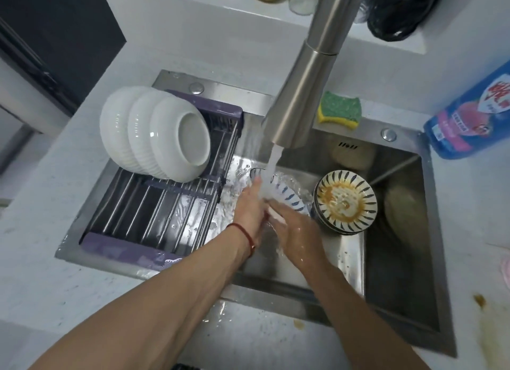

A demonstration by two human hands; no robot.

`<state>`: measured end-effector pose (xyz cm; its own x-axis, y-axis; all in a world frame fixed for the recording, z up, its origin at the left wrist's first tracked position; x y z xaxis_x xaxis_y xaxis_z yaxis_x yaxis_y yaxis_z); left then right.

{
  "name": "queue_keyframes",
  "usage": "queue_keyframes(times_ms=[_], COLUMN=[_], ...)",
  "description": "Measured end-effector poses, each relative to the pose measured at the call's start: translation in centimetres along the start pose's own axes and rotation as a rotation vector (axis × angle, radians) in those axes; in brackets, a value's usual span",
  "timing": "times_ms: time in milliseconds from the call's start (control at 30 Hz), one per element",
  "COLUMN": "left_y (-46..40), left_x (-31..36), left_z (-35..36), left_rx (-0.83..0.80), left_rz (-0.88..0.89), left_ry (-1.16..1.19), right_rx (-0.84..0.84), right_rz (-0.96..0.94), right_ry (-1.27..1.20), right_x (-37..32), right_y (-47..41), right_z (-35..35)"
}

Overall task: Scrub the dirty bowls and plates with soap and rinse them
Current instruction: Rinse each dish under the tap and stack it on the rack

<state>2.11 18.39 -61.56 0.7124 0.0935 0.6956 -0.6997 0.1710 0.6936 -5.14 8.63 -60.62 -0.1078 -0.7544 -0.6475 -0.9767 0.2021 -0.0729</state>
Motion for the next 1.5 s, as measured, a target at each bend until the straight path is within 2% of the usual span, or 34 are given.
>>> queue_keyframes(times_ms=[100, 200, 300, 400, 467, 533, 600, 633, 733, 900, 1033, 1133, 1267, 1400, 1500], left_y=[1.1, 1.7, 1.4, 0.9, 1.1, 1.2, 1.4, 1.4, 2.1, 3.1, 2.9, 1.8, 0.5, 0.2, 0.7], left_x=[0.9, 1.2, 2.9, 5.6, 7.8, 9.7, 11.6, 12.7, 16.9, 21.7, 21.5, 19.4, 17.4, 16.7, 16.4], left_z=[1.4, 0.9, -0.1, -1.1, -1.6, -2.2, -2.7, -2.8, -4.2, -8.1, -9.6, -9.4, -8.7, -8.1, -8.7], left_rx=[-0.036, 0.006, 0.065, 0.115, 0.125, 0.104, 0.04, 0.006, 0.066, 0.282, 0.385, 0.425, 0.43, 0.439, 0.505], left_rz=[0.081, 0.129, 0.302, 0.451, 0.449, 0.308, 0.132, 0.11, 0.235, 0.558, 0.605, 0.541, 0.568, 0.702, 0.889], left_ry=[-0.257, -0.472, -0.783, -0.945, -0.879, -0.661, -0.425, -0.361, -0.341, -0.477, -0.591, -0.633, -0.744, -0.942, -1.093], right_rx=[0.132, 0.274, 0.357, 0.375, 0.378, 0.364, 0.363, 0.364, 0.244, 0.089, 0.029, 0.037, 0.036, 0.054, 0.226], right_rz=[0.481, 0.764, 0.855, 0.876, 0.834, 0.803, 0.803, 0.835, 0.777, 0.938, 1.0, 1.103, 1.186, 1.212, 1.277], right_ry=[-0.536, -0.95, -1.318, -1.64, -1.769, -1.832, -1.842, -1.808, -1.687, -1.605, -1.495, -1.406, -1.336, -1.198, -1.046], right_x=[-0.3, -0.5, -2.1, -3.4, -3.9, -4.5, -5.4, -5.6, -7.5, -6.7, -3.6, -0.3, 3.4, 6.3, 10.9], right_y=[-0.5, -0.5, -0.4, -0.8, -1.3, -1.8, -2.5, -2.9, -4.8, -4.6, -2.2, -0.3, 1.3, 2.4, 3.5], right_z=[0.0, 0.8, 0.5, -0.8, -1.7, -2.1, -1.7, -1.0, 0.3, 1.8, 1.1, 0.4, -0.6, -2.1, -3.5])
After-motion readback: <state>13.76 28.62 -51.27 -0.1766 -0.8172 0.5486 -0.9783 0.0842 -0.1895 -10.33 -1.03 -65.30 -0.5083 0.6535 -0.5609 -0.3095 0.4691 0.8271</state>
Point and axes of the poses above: each hand's wrist, its own y-axis away from the middle knuckle, its own z-axis out of the palm, x = y × z, the point moved 4 cm from there along -y, towards the middle knuckle
